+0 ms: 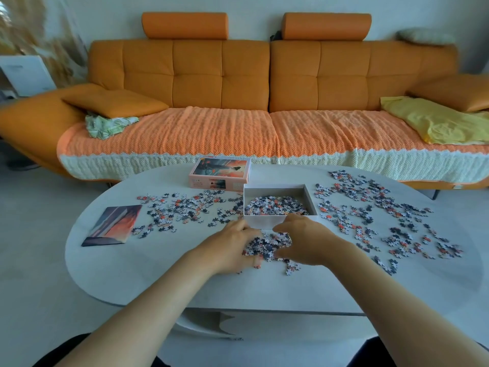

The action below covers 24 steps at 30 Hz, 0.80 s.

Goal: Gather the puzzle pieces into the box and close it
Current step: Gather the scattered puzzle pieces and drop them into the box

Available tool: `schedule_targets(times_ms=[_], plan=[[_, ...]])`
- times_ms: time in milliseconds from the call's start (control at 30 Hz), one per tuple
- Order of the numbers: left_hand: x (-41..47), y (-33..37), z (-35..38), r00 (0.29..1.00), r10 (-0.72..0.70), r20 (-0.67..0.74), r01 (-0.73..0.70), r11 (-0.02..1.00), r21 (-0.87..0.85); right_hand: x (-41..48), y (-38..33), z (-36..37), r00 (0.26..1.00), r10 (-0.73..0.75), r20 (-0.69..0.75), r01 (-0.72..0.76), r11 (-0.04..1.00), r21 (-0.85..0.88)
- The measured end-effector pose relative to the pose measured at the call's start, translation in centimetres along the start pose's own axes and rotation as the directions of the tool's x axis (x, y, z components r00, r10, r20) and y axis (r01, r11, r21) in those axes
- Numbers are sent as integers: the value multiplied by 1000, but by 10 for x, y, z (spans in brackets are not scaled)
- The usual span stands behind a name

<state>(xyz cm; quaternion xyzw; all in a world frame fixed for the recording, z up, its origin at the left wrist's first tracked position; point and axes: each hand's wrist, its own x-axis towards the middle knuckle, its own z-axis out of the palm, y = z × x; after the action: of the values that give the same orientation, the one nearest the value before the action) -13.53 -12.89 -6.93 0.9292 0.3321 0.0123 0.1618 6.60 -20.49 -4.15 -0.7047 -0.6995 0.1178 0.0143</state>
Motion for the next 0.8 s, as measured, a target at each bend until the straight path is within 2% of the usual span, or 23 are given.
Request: schedule_targets(times_ms=[100,167,267,433,667,800], plan=[[-1,4,6,999,-17,33,15,998,69,-1,-2,5,997,30,72,-27,999,-40],[2,9,11,1000,0,-16,0,1000,23,3,-6,11,997,9,77,-10,1000,2],[8,10,12,997,18,-75,-23,998,-62,10,-13,12,999,-11,33,7,995,103],[16,11,7,993,-53,-106,30,978,-208,15,-15,7,1000,-20,-23,23,991,134],[27,15,2,979,-108,-175,54,956,-290,23,-12,-2,999,25,-25,-21,987,161],[33,23,-16,962,-136,-235,48,938,-344,25,-7,-18,994,20,-104,5,971,239]])
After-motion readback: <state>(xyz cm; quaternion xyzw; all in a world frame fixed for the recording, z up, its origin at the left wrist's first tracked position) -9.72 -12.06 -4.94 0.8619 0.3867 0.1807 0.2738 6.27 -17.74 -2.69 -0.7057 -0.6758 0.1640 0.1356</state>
